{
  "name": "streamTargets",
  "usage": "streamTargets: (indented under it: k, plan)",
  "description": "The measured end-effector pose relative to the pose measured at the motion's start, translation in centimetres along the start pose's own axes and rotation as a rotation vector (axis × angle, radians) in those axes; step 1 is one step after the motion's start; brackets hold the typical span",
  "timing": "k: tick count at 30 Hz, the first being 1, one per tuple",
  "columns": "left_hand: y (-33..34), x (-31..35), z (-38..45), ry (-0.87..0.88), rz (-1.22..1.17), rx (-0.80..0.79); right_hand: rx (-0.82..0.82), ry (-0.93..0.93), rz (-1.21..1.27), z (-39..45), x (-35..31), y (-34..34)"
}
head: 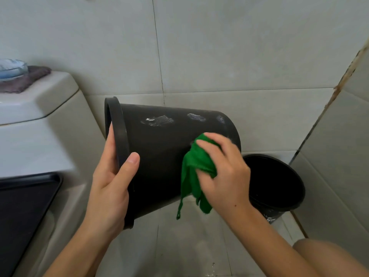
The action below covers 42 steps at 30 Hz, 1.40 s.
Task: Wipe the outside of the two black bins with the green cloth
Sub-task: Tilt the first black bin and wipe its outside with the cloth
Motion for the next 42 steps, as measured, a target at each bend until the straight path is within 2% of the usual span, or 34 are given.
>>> streamTargets:
  k: [2, 4, 6, 10, 12, 17, 19, 25, 29, 35, 39, 42]
  plan:
    - [0.0, 0.1, -0.1, 0.011, 0.004, -0.007, -0.002, 0.154, 0.018, 0.7, 1.0, 0.0]
    - [0.2, 0.0, -0.1, 0.008, 0.006, -0.022, -0.003, 0.224, 0.021, 0.9, 1.5, 0.2]
    - [0.5, -0.2, -0.1, -0.001, 0.005, -0.031, -0.019, 0.206, 0.030, 0.8, 1.1, 0.4]
    - [0.6, -0.4, -0.1, -0.004, -0.001, -0.042, -0.050, 0.003, 0.077, 0.2, -0.8, 0.2]
    - [0.5, -0.4, -0.1, -0.008, 0.001, -0.039, -0.064, -0.036, 0.093, 0.5, -0.6, 0.2]
    - [0.3, -0.1, -0.3, -0.005, 0.010, -0.042, -0.069, 0.179, 0.072, 0.7, 1.8, 0.0]
    - [0.5, 0.0, -0.4, 0.004, -0.005, -0.045, -0.044, 0.202, 0.068, 0.7, 1.5, -0.1]
    - [0.7, -0.2, -0.1, -0.004, -0.037, -0.049, -0.040, -0.055, 0.123, 0.6, -1.6, -0.6]
    - [0.6, 0.1, -0.2, -0.010, -0.003, -0.059, -0.031, 0.016, 0.133, 0.1, 0.2, -0.9]
    - [-0.3, 1.1, 0.0, -0.011, -0.039, 0.014, -0.091, -0.142, 0.043, -1.7, -0.5, -1.1]
    - [-0.4, 1.8, 0.2, -0.012, -0.013, 0.018, -0.075, -0.050, -0.027, -1.5, 1.1, -1.4]
    - [-0.8, 2.5, 0.2, -0.016, -0.041, -0.004, -0.003, 0.141, 0.005, -0.2, 2.9, -2.0]
Point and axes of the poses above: each hand's wrist, its own z-axis towards the middle knuckle, its own y-axis out of the palm, x = y × z, the point moved 1 cm from there along z, towards the middle knuckle, and after that the axes turned 6 degrees about -z, right-handed, at the moved point
